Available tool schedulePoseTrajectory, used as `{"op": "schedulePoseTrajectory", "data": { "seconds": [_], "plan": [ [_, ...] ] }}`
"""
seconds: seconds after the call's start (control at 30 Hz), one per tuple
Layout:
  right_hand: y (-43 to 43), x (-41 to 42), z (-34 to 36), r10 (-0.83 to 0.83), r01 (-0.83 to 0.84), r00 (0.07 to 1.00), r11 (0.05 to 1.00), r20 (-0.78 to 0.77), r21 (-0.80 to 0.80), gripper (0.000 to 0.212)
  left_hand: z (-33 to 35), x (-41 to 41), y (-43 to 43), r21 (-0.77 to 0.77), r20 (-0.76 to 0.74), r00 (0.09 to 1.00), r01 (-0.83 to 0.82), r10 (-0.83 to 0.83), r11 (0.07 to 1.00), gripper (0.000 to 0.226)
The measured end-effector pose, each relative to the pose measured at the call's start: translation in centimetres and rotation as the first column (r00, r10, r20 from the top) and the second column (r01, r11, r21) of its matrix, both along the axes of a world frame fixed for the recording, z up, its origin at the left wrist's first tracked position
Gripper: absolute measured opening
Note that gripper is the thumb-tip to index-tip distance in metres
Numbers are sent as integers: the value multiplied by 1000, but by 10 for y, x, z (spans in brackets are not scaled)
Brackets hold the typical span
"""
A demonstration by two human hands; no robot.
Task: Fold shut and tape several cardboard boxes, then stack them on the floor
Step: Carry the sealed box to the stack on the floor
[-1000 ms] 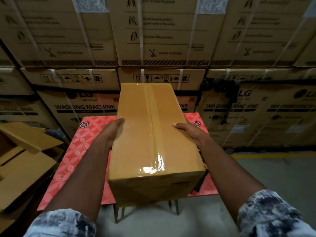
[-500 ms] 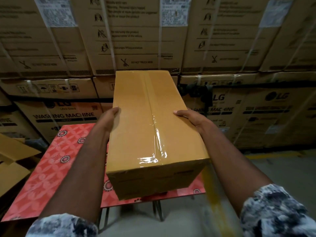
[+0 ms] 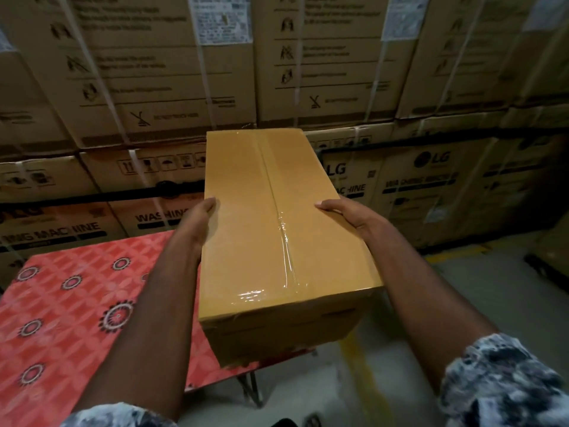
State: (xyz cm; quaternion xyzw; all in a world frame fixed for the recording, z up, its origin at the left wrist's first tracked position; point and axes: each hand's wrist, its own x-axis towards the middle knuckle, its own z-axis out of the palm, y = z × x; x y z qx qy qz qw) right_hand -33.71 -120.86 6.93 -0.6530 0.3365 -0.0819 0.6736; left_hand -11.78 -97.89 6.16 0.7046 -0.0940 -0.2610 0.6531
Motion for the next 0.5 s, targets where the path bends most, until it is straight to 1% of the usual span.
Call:
{"op": "schedulePoseTrajectory", "data": {
  "seconds": [0.07, 0.1, 0.17, 0.23, 0.33, 0.4, 0.5],
  "plan": [
    [-21, -7, -2, -20, 20, 1000, 1000, -10, 12, 31, -3, -2, -27, -4, -9, 1000, -7, 7, 1000, 19],
    [-32, -11, -3, -30, 30, 999, 999, -19, 17, 32, -5, -3, -41, -7, -17, 1000, -2, 2, 1000, 19],
    [-56, -18, -6, -42, 43, 998, 999, -47, 20, 38, -11, -4, -74, -16, -52, 998, 24, -25, 1000, 28],
    [-85, -24, -9, -61, 62, 996, 998, -67, 24, 39, -21, -4, -104, -32, -56, 996, 61, -63, 998, 28],
    [-127, -30, -9, -59, 60, 997, 998, -58, 18, 24, -30, -14, -145, -76, -99, 993, 51, -59, 996, 44],
    [-153, -34, -12, -63, 64, 996, 998, -55, 4, 21, -35, -20, -173, -89, -119, 992, 26, -36, 996, 46],
    [-191, -44, -22, -77, 78, 996, 997, -50, 11, 29, -37, -35, -214, -94, -99, 995, 24, -34, 995, 44]
  ]
}}
